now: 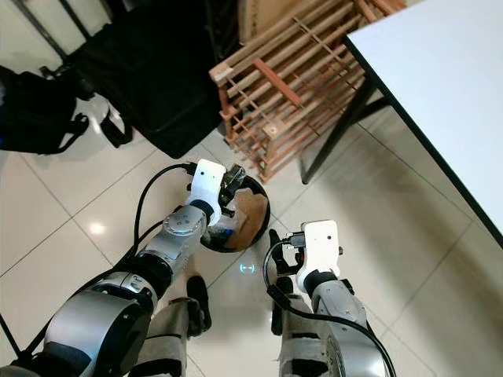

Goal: Picking trash to rubbish bin

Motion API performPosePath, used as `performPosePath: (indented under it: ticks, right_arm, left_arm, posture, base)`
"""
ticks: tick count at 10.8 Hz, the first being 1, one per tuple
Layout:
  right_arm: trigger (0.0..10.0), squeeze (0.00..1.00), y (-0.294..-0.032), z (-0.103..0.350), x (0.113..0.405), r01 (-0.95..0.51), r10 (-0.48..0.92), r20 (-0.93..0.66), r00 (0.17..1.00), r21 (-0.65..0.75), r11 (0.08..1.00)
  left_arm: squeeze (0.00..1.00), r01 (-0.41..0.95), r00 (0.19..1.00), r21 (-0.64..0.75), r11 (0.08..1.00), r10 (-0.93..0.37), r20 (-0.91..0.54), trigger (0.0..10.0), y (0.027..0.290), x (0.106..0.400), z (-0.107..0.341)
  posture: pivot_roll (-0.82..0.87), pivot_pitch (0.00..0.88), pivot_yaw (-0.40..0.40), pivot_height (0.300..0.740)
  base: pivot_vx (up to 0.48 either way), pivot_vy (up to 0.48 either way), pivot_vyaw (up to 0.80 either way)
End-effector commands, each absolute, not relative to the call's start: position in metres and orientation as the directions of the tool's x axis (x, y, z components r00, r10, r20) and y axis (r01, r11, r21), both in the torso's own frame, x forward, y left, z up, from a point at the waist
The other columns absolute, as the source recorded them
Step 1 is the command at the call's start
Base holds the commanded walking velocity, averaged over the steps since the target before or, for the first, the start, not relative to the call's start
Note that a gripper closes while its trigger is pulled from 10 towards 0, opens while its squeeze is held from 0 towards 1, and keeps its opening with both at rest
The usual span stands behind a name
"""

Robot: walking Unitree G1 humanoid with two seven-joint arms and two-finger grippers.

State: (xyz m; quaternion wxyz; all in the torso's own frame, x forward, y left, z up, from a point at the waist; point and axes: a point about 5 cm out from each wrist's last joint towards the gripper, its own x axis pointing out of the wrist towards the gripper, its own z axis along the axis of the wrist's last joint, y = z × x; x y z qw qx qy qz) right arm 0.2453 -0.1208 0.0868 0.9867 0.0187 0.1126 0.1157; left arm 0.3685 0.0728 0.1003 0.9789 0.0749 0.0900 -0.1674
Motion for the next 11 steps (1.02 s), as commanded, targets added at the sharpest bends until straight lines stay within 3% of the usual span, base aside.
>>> performPosePath:
  ticks: [1, 2, 3, 6, 7, 11]
  right_arm:
    - [10.0, 0.00, -0.120, 0.080, 0.237, -0.217, 0.228, -0.260, 0.938, 0.073, 0.974]
    - [10.0, 0.00, -0.120, 0.079, 0.237, -0.216, 0.228, -0.262, 0.938, 0.075, 0.974]
    - [10.0, 0.00, -0.119, 0.079, 0.236, -0.214, 0.228, -0.263, 0.937, 0.078, 0.974]
    - [10.0, 0.00, -0.119, 0.079, 0.236, -0.213, 0.227, -0.270, 0.936, 0.082, 0.974]
    - [10.0, 0.00, -0.119, 0.079, 0.237, -0.212, 0.227, -0.268, 0.936, 0.083, 0.974]
    - [10.0, 0.00, -0.121, 0.090, 0.267, -0.202, 0.212, -0.199, 0.957, 0.069, 0.977]
  left_arm:
    - [0.00, 0.357, 0.918, 0.116, 0.927, -0.325, -0.229, 10.0, 0.072, 0.364, 0.092]
    - [0.65, 0.352, 0.920, 0.119, 0.928, -0.320, -0.227, 10.0, 0.073, 0.365, 0.094]
    - [1.00, 0.354, 0.920, 0.129, 0.926, -0.320, -0.226, 10.0, 0.074, 0.366, 0.094]
    - [1.00, 0.354, 0.921, 0.141, 0.924, -0.319, -0.223, 10.0, 0.074, 0.367, 0.095]
    - [0.00, 0.353, 0.923, 0.152, 0.923, -0.317, -0.219, 10.0, 0.074, 0.367, 0.096]
    - [0.00, 0.314, 0.945, 0.136, 0.940, -0.296, -0.137, 10.0, 0.085, 0.357, 0.088]
  posture:
    - [-0.11, 0.507, -0.004, 0.740]
    - [-0.11, 0.509, -0.001, 0.740]
    - [-0.11, 0.510, 0.001, 0.740]
    - [-0.10, 0.512, 0.003, 0.740]
    - [-0.10, 0.508, 0.004, 0.740]
    - [-0.08, 0.405, 0.033, 0.740]
  base:
    - [0.000, 0.000, 0.00]
    - [0.000, 0.000, 0.00]
    - [0.000, 0.000, 0.00]
    - [0.000, 0.000, 0.00]
    - [0.000, 0.000, 0.00]
    - [0.000, 0.000, 0.00]
